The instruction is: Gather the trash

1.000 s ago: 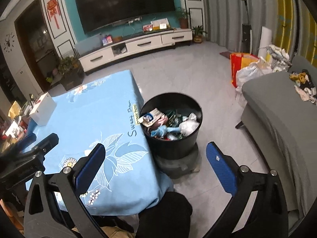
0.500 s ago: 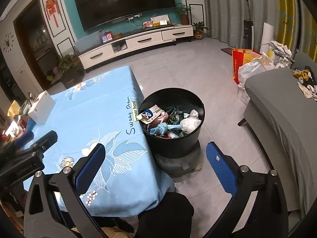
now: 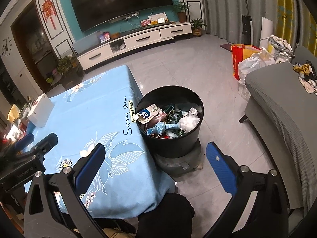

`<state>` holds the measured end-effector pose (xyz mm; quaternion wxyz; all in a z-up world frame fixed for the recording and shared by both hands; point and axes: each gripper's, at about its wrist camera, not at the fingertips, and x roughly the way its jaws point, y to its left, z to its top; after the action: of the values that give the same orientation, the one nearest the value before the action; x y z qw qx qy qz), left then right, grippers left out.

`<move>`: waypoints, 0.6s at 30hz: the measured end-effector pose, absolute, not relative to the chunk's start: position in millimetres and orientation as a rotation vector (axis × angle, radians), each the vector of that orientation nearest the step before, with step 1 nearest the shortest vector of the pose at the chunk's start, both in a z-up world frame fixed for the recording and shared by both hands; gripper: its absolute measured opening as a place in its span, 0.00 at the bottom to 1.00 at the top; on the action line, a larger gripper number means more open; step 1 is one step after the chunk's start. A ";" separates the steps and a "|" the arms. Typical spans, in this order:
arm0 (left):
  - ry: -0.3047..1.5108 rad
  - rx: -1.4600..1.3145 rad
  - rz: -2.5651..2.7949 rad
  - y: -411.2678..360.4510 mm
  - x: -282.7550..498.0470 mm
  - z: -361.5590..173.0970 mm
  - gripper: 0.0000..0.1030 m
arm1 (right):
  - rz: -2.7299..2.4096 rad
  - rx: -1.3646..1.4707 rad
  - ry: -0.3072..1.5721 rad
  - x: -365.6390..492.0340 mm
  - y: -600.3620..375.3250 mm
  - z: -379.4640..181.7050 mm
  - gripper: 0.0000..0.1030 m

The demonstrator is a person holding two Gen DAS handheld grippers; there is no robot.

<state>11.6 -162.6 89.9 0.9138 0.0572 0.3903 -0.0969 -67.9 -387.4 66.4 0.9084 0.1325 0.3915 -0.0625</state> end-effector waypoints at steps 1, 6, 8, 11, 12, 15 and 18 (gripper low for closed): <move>0.806 0.118 -0.199 -162.7 12.3 89.3 0.97 | -0.128 0.272 0.806 -67.9 -387.0 66.6 0.97; 0.811 0.112 -0.192 -161.6 14.8 86.9 0.97 | -0.127 0.272 0.805 -67.6 -386.7 66.7 0.97; 0.812 0.111 -0.189 -161.8 15.5 86.4 0.97 | -0.127 0.271 0.806 -67.5 -387.1 66.9 0.97; 0.811 0.109 -0.191 -162.4 16.0 86.3 0.97 | -0.129 0.277 0.806 -67.0 -387.6 67.4 0.97; 0.812 0.110 -0.192 -162.8 16.0 85.9 0.97 | -0.131 0.278 0.805 -67.2 -387.9 67.8 0.97; 0.814 0.112 -0.202 -164.3 15.9 84.7 0.97 | -0.137 0.280 0.805 -66.5 -388.9 67.1 0.97; 0.820 0.111 -0.214 -165.1 16.8 82.5 0.97 | -0.143 0.282 0.807 -65.1 -389.3 65.9 0.97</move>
<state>16.8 -165.1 82.5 0.9101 0.0540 0.3975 -0.1038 -65.1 -389.3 65.9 0.9075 0.1368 0.3910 -0.0693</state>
